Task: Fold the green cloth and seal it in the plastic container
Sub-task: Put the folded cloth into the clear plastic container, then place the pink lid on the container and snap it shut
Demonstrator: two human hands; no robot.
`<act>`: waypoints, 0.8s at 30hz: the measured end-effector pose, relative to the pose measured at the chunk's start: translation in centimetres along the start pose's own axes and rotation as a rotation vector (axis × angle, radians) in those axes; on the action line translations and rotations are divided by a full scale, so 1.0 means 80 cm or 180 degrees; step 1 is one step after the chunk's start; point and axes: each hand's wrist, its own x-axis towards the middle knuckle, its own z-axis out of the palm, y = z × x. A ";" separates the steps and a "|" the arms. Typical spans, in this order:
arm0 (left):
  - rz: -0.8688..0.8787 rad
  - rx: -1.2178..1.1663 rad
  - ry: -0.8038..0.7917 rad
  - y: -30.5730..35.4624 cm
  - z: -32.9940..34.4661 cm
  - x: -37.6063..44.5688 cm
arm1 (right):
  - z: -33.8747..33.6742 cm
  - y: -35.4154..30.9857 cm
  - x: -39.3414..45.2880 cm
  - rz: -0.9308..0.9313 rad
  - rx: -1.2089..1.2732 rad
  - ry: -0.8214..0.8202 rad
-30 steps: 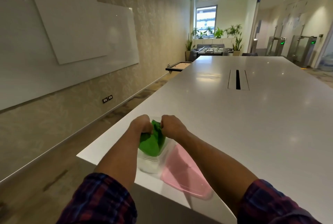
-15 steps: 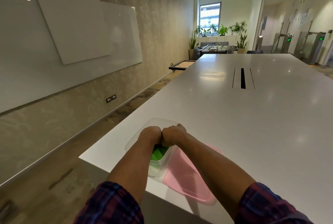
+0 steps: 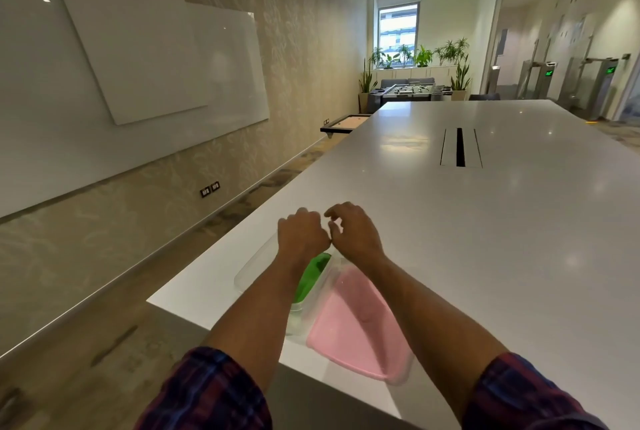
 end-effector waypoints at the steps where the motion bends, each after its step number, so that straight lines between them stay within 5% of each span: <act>1: 0.0063 -0.0196 0.0102 0.012 -0.002 0.000 | -0.008 0.010 0.000 0.0154 0.0004 0.0091; 6: 0.0326 -0.0764 0.0065 0.074 -0.009 -0.006 | -0.051 0.062 -0.005 0.0960 -0.0837 -0.0802; 13: 0.0356 -0.0661 -0.1290 0.126 0.021 -0.022 | -0.095 0.099 -0.031 0.1590 -0.1430 -0.1838; 18: 0.0436 -0.0356 -0.2130 0.132 0.049 -0.032 | -0.107 0.108 -0.047 0.1709 -0.1344 -0.1951; 24: 0.0428 -0.0387 -0.2431 0.132 0.050 -0.027 | -0.106 0.113 -0.058 0.1574 -0.1253 -0.1849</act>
